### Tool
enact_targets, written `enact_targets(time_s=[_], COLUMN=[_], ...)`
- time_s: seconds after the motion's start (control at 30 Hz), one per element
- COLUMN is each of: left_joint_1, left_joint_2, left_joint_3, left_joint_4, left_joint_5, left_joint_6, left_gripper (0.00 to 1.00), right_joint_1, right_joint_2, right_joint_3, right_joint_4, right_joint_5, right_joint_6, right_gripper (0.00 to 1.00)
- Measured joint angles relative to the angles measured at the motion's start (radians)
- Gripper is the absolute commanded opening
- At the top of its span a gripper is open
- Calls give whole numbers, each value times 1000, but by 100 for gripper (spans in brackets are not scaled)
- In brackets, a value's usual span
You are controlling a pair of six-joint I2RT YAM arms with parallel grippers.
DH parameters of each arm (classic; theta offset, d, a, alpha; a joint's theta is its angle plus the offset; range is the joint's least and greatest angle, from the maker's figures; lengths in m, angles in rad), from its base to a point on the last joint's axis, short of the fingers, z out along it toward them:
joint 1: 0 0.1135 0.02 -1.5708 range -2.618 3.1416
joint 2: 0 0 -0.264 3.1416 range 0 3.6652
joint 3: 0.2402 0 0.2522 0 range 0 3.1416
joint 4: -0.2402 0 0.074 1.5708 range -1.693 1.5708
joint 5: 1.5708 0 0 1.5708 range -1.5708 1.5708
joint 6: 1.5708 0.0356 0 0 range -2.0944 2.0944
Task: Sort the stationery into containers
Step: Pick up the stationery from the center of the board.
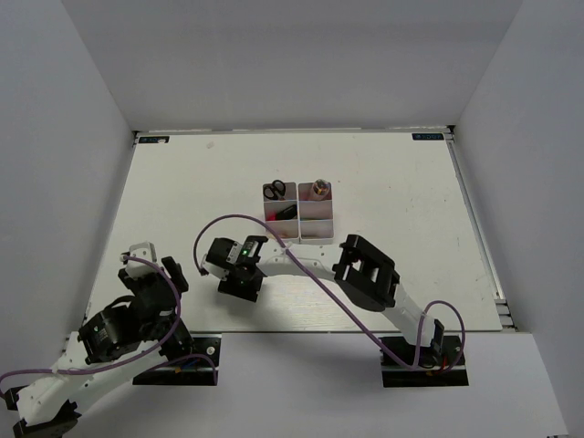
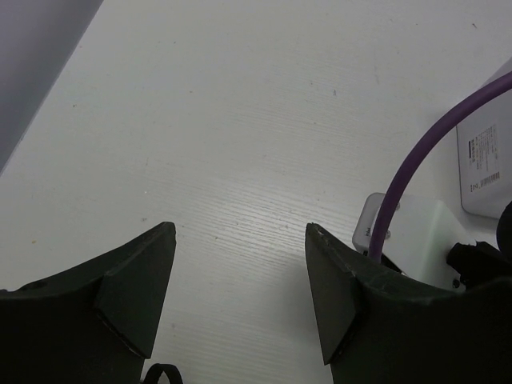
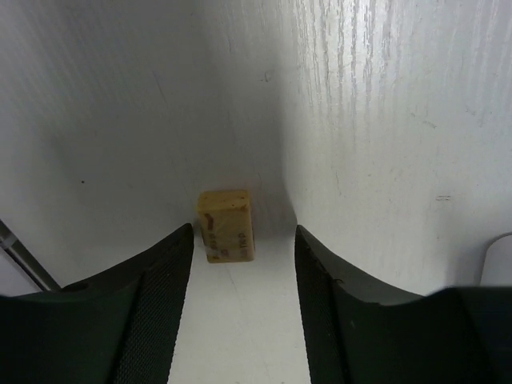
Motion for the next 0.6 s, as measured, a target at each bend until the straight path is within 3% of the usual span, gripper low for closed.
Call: enact_targets(time_s=[0.1, 0.17, 0.2, 0.23, 0.47, 0.6], left_joint_1=[0, 0, 0, 0, 0, 0], left_joint_2=[0, 0, 0, 0, -3, -10], left_joint_3=[0, 0, 0, 0, 0, 0], left_joint_4=[0, 0, 0, 0, 0, 2], left_joint_5=[0, 0, 0, 0, 0, 0], left_joint_6=[0, 0, 0, 0, 0, 2], left_gripper=[76, 76, 76, 76, 76, 76], right_joint_1=[0, 0, 0, 0, 0, 0], right_joint_2=[4, 6, 9, 10, 4, -69], right_joint_3=[3, 6, 11, 13, 14, -31], right_joint_4=[0, -1, -3, -3, -5, -27], right_joint_5=[-23, -34, -42, -45, -42, 44], right_joint_6=[-4, -7, -6, -10, -27, -71], right_gripper=[46, 31, 9, 0, 0, 0])
